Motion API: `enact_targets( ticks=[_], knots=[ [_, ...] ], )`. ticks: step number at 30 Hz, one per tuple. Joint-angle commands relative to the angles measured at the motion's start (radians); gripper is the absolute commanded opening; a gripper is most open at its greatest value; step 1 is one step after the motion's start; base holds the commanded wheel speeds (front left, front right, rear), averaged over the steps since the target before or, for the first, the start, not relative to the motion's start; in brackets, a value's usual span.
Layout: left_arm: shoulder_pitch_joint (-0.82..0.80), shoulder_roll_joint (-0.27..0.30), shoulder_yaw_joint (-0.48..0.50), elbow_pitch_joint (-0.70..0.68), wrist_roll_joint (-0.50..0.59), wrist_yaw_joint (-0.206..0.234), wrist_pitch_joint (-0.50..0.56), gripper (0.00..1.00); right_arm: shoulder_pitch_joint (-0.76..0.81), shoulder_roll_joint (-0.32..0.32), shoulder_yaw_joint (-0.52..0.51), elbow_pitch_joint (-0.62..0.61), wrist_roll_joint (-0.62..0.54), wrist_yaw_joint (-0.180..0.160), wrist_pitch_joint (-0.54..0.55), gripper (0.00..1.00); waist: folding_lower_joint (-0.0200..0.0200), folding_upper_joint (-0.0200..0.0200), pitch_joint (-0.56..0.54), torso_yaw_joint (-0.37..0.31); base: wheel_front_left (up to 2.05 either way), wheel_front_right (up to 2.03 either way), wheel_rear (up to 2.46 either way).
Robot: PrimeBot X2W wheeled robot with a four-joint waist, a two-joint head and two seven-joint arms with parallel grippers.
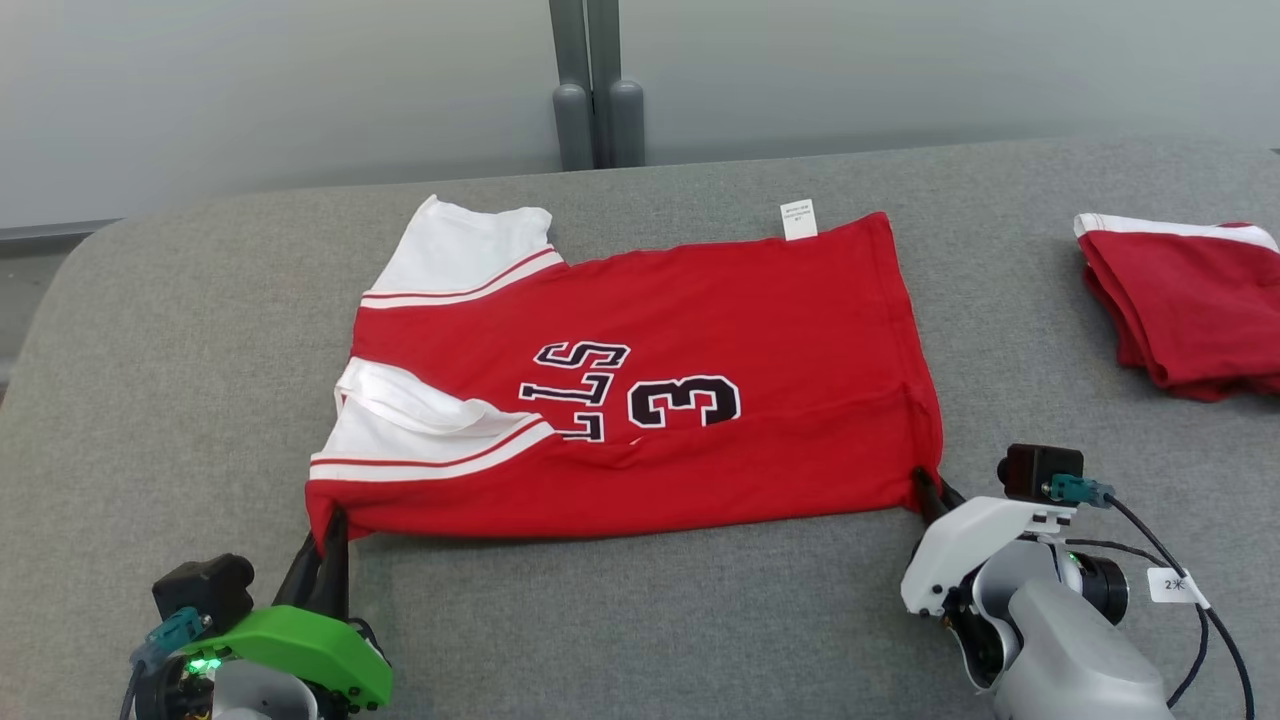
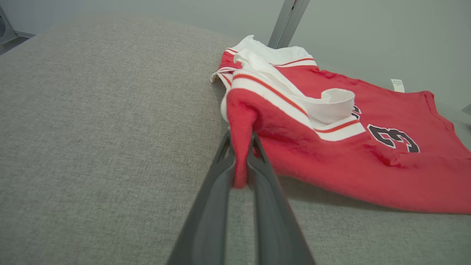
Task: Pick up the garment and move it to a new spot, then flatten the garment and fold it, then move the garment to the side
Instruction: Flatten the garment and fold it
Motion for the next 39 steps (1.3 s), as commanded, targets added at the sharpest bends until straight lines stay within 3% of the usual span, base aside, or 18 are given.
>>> enact_targets(
  ticks=[1, 7, 14, 20, 27, 28, 29, 30, 31, 32, 33, 39],
  knots=[
    [0.015, 0.011, -0.003, -0.008, -0.005, -0.004, 0.001, 0.0, -0.002, -0.002, 0.0, 0.0, 0.013, 0.0, -0.01, 0.0, 0.0, -0.0001, -0.007, -0.003, 0.0, 0.0, 0.0],
    [0.079, 0.04, -0.026, -0.082, -0.01, -0.018, 0.034, 0.0, 0.071, -0.012, -0.003, -0.073, 0.079, 0.0, 0.001, 0.0, 0.0, -0.0001, -0.042, -0.013, 0.0, 0.0, 0.0],
    [0.241, 0.102, -0.037, -0.247, -0.048, -0.014, 0.125, 0.0, 0.271, -0.055, 0.007, -0.297, 0.148, 0.0, 0.082, 0.0, 0.0, -0.0001, -0.078, -0.019, 0.0, 0.0, 0.0],
    [0.349, 0.095, -0.044, -0.329, -0.078, 0.014, 0.185, 0.0, 0.435, -0.066, -0.046, -0.495, 0.137, 0.0, 0.159, 0.0, 0.0, -0.0001, -0.084, -0.026, 0.0, 0.0, 0.0],
    [0.39, 0.087, -0.058, -0.33, -0.099, 0.026, 0.219, 0.0, 0.551, -0.036, -0.118, -0.659, 0.097, 0.0, 0.252, 0.0, 0.0, -0.0001, -0.078, -0.035, 0.0, 0.0, 0.0],
    [0.39, 0.086, -0.058, -0.325, -0.1, 0.028, 0.217, 0.0, 0.562, -0.03, -0.128, -0.678, 0.092, 0.0, 0.263, 0.07, 0.0, -0.0001, -0.077, -0.037, 0.0, 0.0, 0.0],
    [0.389, 0.085, -0.057, -0.321, -0.102, 0.029, 0.216, 0.0, 0.569, -0.026, -0.135, -0.694, 0.087, 0.0, 0.27, 0.29, 0.0, -0.0001, -0.076, -0.038, 0.0, 0.0, 0.0],
    [0.388, 0.085, -0.056, -0.316, -0.102, 0.032, 0.212, 0.13, 0.58, -0.022, -0.143, -0.711, 0.084, 0.0, 0.28, 0.48, 0.0, -0.0001, -0.075, -0.039, 0.0, 0.0, 0.0],
    [0.386, 0.086, -0.054, -0.312, -0.102, 0.033, 0.21, 0.37, 0.586, -0.019, -0.149, -0.723, 0.081, 0.0, 0.287, 0.96, 0.0, -0.0001, -0.074, -0.04, 0.0, 0.0, 0.0],
    [0.384, 0.089, -0.051, -0.307, -0.101, 0.034, 0.207, 0.94, 0.595, -0.016, -0.158, -0.738, 0.076, 0.0, 0.293, 1.0, 0.0, -0.0001, -0.073, -0.042, 0.0, 0.0, 0.0],
    [0.383, 0.092, -0.049, -0.301, -0.101, 0.034, 0.203, 1.0, 0.6, -0.015, -0.165, -0.75, 0.073, 0.0, 0.301, 1.0, 0.0, -0.0001, -0.073, -0.043, 0.0, 0.0, 0.0],
    [0.373, 0.126, -0.02, -0.281, -0.102, 0.026, 0.175, 1.0, 0.624, -0.005, -0.193, -0.824, 0.061, 0.0, 0.323, 1.0, 0.0, -0.0001, -0.071, -0.05, 0.0, 0.0, 0.0]
  ],
)
